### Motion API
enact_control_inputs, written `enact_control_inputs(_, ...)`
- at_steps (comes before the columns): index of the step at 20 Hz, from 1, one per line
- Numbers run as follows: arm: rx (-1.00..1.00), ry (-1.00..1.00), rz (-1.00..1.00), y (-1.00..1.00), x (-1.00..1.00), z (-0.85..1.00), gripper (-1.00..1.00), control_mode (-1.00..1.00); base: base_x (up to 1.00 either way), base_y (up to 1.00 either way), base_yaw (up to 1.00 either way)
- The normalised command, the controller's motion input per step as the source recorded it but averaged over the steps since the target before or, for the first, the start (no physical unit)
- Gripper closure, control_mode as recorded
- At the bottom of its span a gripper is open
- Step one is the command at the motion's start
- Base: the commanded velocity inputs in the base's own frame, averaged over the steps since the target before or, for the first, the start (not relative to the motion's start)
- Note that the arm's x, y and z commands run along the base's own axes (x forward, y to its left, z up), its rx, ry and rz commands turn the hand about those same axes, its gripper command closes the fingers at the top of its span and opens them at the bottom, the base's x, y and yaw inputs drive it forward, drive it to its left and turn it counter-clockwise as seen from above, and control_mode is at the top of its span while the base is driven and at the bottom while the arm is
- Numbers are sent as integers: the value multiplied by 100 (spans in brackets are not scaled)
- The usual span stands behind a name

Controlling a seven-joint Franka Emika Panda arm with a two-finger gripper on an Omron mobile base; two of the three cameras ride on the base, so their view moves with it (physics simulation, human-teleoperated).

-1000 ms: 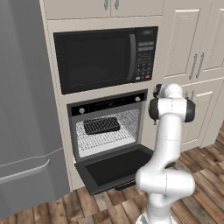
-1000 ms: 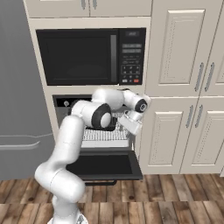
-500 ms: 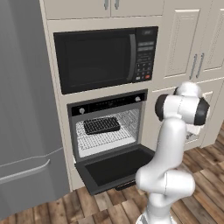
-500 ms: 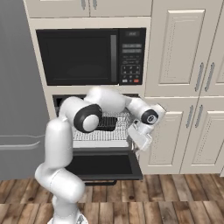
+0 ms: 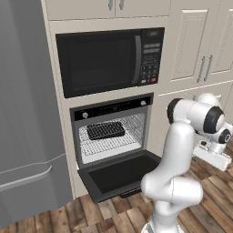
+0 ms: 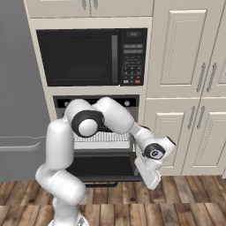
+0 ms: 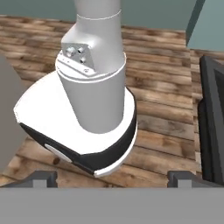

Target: Take the baked cake out of the oven and place it on the plate for cooling. Then close the oven door.

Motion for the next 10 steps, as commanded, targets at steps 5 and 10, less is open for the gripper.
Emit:
enact_control_inputs(5,-3,-12,0,-4,-70,-100,-100,-100,0,0,0)
enact_control_inputs(10,0,-23,0,3,-8,-81,-100,-100,0,0,0)
